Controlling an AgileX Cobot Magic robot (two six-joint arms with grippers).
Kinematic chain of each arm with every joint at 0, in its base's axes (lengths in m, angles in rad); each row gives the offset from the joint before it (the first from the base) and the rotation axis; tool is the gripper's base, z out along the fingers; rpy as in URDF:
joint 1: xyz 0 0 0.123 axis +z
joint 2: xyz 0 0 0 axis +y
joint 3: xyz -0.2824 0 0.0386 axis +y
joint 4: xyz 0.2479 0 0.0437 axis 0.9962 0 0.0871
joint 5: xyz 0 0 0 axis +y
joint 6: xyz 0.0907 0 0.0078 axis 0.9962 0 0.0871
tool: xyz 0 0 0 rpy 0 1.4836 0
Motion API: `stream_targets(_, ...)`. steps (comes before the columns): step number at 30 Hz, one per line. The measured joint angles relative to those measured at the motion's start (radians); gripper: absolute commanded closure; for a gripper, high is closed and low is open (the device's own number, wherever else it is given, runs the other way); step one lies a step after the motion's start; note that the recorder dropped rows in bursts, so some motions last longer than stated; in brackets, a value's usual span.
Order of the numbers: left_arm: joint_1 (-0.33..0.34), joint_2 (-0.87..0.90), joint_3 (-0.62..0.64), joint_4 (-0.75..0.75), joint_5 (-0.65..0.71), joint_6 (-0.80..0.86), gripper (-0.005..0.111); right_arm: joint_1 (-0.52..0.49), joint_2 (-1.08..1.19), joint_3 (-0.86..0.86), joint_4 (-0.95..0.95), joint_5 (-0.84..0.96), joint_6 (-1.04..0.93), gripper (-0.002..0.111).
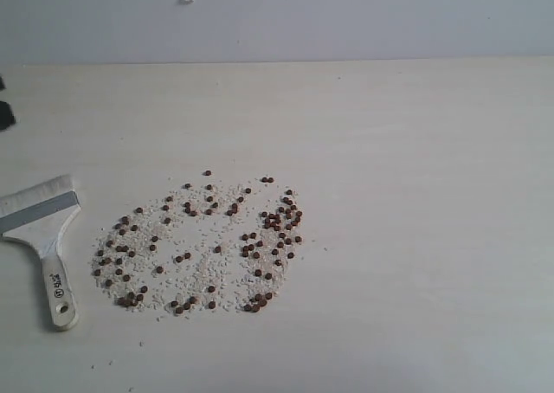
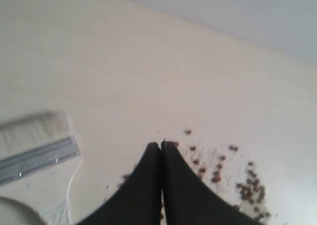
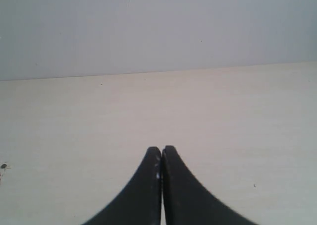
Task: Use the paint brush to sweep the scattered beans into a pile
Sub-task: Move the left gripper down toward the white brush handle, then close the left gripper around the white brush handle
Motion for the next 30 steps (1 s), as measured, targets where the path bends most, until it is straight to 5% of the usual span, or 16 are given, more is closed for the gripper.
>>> stream_targets(2,0.000,0.190,-0.097,0.197,0.099,-0.169,0.107,0.000,0.000,0.000,0.000,0.000,0.000,0.108)
stream_targets(6,-0.065,0.468,-0.263,0.994,0.493,-0.784,0.107,0.000,0.000,0.000,0.000,0.000,0.000,0.108)
stream_targets(8,-0.104,0.511,-0.276,1.169,0.631,-0.931,0.107,0.000,0.000,0.000,0.000,0.000,0.000,0.108)
stream_targets(15,-0.224,0.483,-0.283,1.063,0.609,-1.063,0.106,0.000,0.000,0.000,0.000,0.000,0.000,0.108)
stream_targets(19,-0.263,0.471,-0.241,0.958,0.451,-1.133,0.085,0.000,0.000,0.000,0.000,0.000,0.000,0.108)
stream_targets(23,-0.263,0.473,-0.157,0.933,0.328,-1.225,0.051,0.000,0.000,0.000,0.000,0.000,0.000,0.108)
stream_targets(30,-0.263,0.475,-0.141,1.004,0.304,-1.353,0.047,0.000,0.000,0.000,0.000,0.000,0.000,0.108)
